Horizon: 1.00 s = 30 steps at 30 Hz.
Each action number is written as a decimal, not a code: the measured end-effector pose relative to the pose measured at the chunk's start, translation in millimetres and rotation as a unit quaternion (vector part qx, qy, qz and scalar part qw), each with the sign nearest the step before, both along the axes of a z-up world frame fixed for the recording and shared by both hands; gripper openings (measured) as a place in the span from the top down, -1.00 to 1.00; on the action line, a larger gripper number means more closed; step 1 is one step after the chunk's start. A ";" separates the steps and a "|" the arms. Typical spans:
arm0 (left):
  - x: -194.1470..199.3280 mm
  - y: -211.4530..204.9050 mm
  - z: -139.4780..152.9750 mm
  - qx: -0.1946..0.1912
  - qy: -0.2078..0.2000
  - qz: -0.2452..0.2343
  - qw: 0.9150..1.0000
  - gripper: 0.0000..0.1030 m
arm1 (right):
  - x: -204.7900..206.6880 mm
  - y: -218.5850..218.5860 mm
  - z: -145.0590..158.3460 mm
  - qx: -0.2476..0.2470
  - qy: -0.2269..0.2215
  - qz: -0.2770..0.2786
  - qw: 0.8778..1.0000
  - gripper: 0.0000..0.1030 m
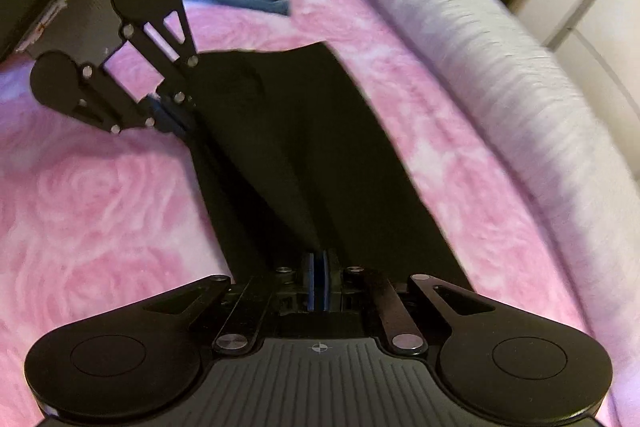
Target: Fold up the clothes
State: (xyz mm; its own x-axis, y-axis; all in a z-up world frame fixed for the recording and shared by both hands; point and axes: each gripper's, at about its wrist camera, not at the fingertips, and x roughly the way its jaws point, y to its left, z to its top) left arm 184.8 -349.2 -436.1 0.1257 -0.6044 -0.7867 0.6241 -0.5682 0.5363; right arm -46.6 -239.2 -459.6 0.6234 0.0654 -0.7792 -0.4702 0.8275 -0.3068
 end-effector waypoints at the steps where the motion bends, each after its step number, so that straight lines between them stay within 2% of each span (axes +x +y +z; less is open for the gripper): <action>1: 2.2 -2.1 1.9 0.003 0.012 0.011 1.000 0.97 | -10.4 3.4 5.1 0.012 -0.010 -0.007 1.000 0.94; 2: 4.7 -3.1 4.1 0.006 0.025 0.020 0.999 0.96 | -23.1 8.8 8.6 0.027 -0.014 -0.008 0.999 0.94; 4: 8.8 -5.2 6.5 0.014 0.044 0.029 0.999 0.93 | -38.6 18.9 5.0 0.058 0.004 -0.001 0.998 0.93; 6: 15.5 -9.1 13.5 0.042 0.082 0.050 0.994 0.68 | -40.2 19.5 -7.8 0.084 0.029 -0.021 0.996 0.93; 9: 26.7 -5.7 31.9 0.058 0.145 0.068 0.985 0.51 | -29.7 -2.9 -23.9 0.122 0.047 -0.108 0.986 0.93; 11: 30.1 -1.1 48.3 0.032 0.172 0.073 0.982 0.51 | -25.0 -17.3 -25.1 0.126 0.034 -0.151 0.980 0.92; 14: 23.6 -7.1 61.1 -0.016 0.164 0.076 0.983 0.36 | -20.8 -29.0 -25.2 0.113 0.018 -0.173 0.978 0.88; 15: 19.3 -12.9 58.1 -0.020 0.147 0.071 0.986 0.29 | -18.7 -32.1 -26.4 0.101 0.016 -0.179 0.978 0.87; 18: 7.5 -37.7 35.3 -0.010 0.101 0.055 0.993 0.27 | -11.6 -45.4 -26.2 0.081 0.003 -0.205 0.975 0.86; 20: 4.4 -51.7 19.1 0.001 0.076 0.052 0.996 0.31 | -10.2 -50.8 -20.5 0.094 -0.002 -0.215 0.972 0.85; 23: 8.3 -65.2 14.6 0.014 0.082 0.061 0.995 0.83 | -15.0 -43.2 -11.7 0.117 -0.001 -0.204 0.972 0.84; 24: 12.7 -67.3 20.6 0.009 0.094 0.074 0.993 0.91 | -17.0 -36.4 -11.0 0.129 0.002 -0.196 0.972 0.84; 27: 28.7 -69.0 44.0 -0.020 0.130 0.107 0.986 0.98 | -19.0 -18.1 -11.5 0.162 0.008 -0.180 0.970 0.82; 30: 41.2 -82.5 64.3 -0.041 0.155 0.122 0.980 0.99 | -4.1 -9.8 -22.9 0.181 0.004 -0.197 0.964 0.81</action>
State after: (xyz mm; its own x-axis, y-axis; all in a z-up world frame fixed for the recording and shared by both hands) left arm 226.0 -431.7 -371.8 0.0374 -0.6489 -0.7600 0.8758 -0.3450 0.3377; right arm -50.7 -249.0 -482.5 0.6497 0.0933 -0.7544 -0.0989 0.9944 0.0378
